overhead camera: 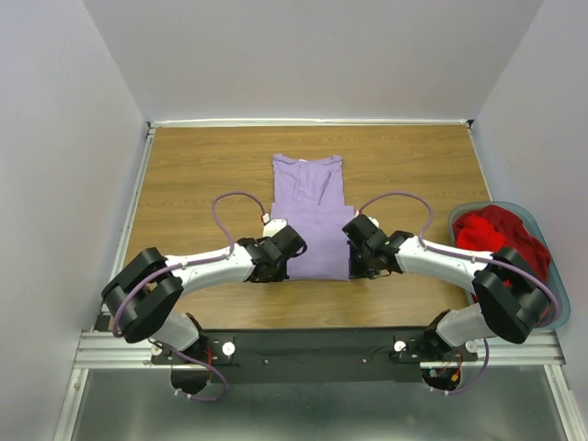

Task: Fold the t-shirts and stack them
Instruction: Fold the tshirt

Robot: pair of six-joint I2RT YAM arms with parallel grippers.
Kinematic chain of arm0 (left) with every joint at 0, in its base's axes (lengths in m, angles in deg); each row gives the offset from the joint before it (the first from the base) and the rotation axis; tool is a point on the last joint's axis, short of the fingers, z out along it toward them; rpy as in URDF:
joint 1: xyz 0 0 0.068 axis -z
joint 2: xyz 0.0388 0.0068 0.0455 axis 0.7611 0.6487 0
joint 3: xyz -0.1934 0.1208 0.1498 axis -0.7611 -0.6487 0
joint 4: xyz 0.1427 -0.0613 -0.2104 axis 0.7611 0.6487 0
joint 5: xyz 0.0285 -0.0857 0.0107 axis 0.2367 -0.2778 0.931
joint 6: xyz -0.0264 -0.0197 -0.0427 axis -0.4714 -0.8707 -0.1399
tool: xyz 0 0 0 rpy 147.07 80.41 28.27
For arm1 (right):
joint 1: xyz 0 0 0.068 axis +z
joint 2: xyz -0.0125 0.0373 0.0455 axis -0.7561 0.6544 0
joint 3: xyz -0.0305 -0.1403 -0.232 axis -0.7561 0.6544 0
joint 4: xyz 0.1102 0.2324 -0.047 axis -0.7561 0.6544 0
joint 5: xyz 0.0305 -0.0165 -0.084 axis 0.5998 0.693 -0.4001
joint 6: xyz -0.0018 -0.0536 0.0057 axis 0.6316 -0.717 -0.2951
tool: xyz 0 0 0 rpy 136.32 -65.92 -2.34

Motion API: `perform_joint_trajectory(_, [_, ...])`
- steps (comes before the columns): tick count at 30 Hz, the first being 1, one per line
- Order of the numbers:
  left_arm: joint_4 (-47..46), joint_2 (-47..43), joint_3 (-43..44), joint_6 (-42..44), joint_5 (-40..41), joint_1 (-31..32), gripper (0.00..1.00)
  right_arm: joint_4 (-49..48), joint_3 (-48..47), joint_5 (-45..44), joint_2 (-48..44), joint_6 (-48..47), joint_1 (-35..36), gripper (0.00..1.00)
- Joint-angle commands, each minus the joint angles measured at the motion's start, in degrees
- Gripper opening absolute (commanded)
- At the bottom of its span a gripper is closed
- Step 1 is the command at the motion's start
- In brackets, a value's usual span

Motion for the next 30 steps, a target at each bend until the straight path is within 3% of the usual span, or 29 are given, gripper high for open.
perform_joint_trajectory(1, [5.7, -1.0, -2.4, -1.7, -0.8, 1.8, 0.0, 5.1, 4.3, 1.9, 2.3, -0.4, 1.3, 0.0])
perform_joint_trajectory(9, [11.5, -12.5, -6.4, -10.3, -8.3, 12.0, 0.0, 17.5, 7.5, 7.6, -8.2, 10.3, 12.9, 0.0])
perform_joint_trajectory(14, [14.5, -18.6, -3.9, -10.4, -7.9, 11.8, 0.0, 24.1, 2.4, 3.5, -13.3, 9.8, 13.1, 0.0])
perform_joint_trajectory(16, [14.6, -20.7, -2.4, -8.8, -6.6, 9.8, 0.0, 26.2, -2.2, 1.3, -11.3, 7.7, 12.9, 0.0])
perform_joint_trajectory(21, [11.3, -19.7, 2.2, 2.2, -6.5, -2.4, 0.0, 29.0, -11.8, -4.4, -4.9, 1.4, 9.4, 0.0])
perform_joint_trajectory(30, [5.3, -13.5, 8.4, 11.3, -7.7, -11.5, 0.0, 29.9, -29.0, -6.1, 0.6, -9.0, -1.0, 0.0])
